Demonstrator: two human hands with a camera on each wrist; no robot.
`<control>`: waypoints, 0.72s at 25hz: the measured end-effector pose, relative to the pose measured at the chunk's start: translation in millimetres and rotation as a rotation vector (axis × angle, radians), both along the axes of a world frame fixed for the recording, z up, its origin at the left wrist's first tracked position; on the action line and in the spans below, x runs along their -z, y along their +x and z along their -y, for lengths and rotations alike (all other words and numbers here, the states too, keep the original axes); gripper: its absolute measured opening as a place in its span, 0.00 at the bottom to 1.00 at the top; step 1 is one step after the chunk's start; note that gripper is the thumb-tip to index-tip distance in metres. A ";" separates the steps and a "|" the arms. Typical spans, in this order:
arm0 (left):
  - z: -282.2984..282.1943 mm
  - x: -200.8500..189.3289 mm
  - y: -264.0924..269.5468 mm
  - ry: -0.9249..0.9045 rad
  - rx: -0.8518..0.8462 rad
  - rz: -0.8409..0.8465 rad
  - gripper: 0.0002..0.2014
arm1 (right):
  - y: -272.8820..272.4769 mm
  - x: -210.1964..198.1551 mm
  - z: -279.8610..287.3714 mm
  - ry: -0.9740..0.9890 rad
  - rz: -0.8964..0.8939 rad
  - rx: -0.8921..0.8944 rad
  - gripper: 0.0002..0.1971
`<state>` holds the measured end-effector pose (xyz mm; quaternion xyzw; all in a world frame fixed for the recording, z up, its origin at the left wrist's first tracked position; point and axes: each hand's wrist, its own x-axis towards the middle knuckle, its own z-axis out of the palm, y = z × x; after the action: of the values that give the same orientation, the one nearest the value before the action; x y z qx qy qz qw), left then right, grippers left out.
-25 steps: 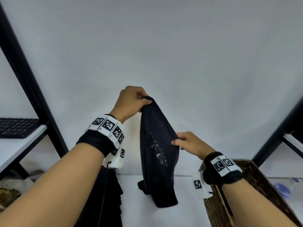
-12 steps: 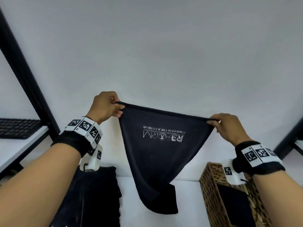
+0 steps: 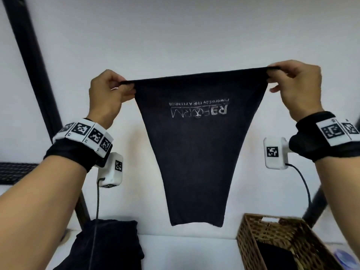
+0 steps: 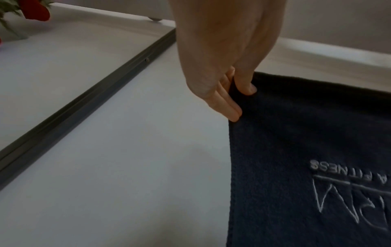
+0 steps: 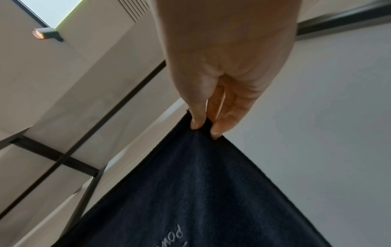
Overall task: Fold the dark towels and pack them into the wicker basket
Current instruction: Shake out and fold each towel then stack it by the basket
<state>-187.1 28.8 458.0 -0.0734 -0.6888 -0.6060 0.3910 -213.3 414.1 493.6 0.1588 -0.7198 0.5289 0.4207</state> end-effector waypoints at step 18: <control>8.2 212.0 107.8 0.107 0.351 0.707 0.04 | 144.7 259.2 -1.5 -0.187 0.642 -0.123 0.07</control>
<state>-79.3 20.6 246.0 0.0439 -0.7255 -0.6865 0.0235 -68.5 415.6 234.4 -0.0119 -0.7530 0.6400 0.1524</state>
